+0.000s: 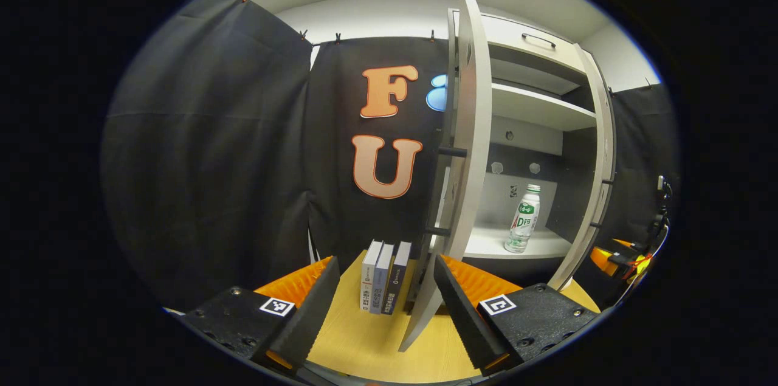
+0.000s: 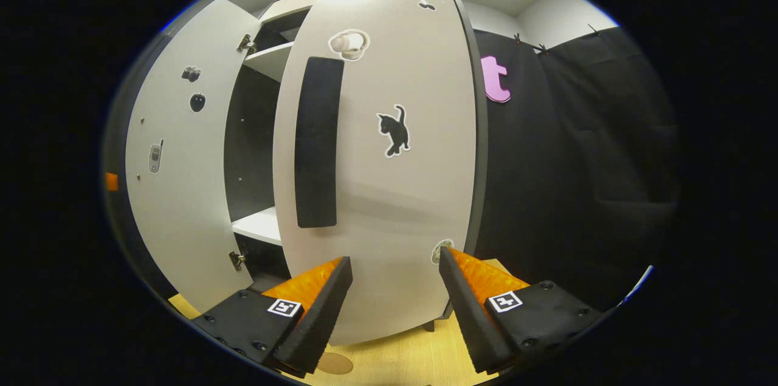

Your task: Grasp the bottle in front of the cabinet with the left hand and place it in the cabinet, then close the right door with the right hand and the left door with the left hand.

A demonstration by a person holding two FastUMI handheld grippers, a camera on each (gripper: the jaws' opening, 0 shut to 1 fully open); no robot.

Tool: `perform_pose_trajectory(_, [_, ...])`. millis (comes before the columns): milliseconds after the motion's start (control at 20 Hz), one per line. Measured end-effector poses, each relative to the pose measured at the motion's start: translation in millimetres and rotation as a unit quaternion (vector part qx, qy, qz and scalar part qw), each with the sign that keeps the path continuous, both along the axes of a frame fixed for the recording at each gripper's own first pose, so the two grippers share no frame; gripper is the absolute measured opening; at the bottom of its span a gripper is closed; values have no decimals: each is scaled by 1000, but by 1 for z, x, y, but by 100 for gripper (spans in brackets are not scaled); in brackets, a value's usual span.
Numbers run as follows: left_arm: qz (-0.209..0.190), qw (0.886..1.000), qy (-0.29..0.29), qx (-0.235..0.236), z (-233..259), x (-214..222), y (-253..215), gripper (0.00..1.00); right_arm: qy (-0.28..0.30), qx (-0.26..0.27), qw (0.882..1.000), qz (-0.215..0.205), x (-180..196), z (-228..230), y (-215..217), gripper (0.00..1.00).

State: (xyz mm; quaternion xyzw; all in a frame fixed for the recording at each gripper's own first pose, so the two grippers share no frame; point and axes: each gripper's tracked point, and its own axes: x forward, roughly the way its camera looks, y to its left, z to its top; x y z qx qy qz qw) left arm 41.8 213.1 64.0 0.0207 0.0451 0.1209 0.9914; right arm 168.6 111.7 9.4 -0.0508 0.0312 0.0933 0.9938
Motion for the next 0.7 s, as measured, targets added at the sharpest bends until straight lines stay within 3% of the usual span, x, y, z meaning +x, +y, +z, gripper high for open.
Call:
perform_pose_trajectory(350, [4, 1000, 11, -10, -21, 27, 18, 96, 15, -11, 1000, 6, -21, 18, -12, 95])
perform_pose_trajectory(700, [0, 999, 28, -19, -42, 47, 22, 96, -9, -13, 1000, -1, -44, 50, -30, 96])
